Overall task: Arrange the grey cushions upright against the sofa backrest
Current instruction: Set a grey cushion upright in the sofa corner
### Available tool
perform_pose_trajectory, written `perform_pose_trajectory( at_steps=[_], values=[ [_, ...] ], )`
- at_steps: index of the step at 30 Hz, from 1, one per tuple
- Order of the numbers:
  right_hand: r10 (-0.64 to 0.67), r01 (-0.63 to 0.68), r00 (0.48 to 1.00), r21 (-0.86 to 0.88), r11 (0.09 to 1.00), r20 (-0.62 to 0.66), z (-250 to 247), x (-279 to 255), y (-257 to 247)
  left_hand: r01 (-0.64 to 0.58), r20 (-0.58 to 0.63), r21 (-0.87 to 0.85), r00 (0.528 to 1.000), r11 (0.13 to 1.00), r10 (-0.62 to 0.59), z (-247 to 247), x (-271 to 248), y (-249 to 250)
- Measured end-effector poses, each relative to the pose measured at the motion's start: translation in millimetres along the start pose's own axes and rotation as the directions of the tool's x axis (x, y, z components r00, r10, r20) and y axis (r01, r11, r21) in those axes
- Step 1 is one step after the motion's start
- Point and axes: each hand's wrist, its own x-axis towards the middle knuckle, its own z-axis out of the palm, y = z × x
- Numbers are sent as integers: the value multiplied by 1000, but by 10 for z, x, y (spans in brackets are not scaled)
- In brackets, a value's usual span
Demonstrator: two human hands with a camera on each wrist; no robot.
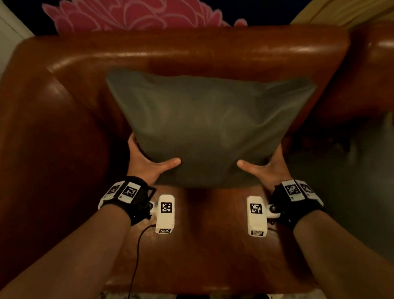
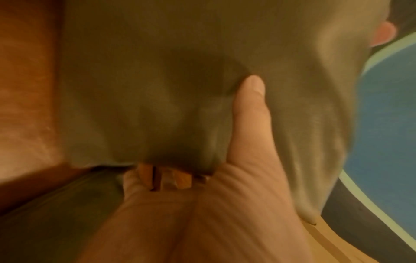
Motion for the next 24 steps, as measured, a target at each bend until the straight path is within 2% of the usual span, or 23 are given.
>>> perform_pose_trajectory(
  at_steps=[3,9,16,19,24],
  values=[
    [28,-24,998,-85,996,57,72,174,69,54,12,15,998,998,-54,15,86,-235],
    [22,-20,1000,-122,992,16,168,406,198,35,-2,42,999,999,-34,-8,307,-439],
    [25,-23,999,-65,998,39,126,374,227,-26,28,6,999,1000,26,8,308,-434],
    [69,-68,996,-28,997,53,110,303,235,-48,18,-8,999,999,48,26,219,-407],
    [37,-36,997,-21,999,61,152,373,254,-60,16,-31,998,998,60,52,271,-424]
  ],
)
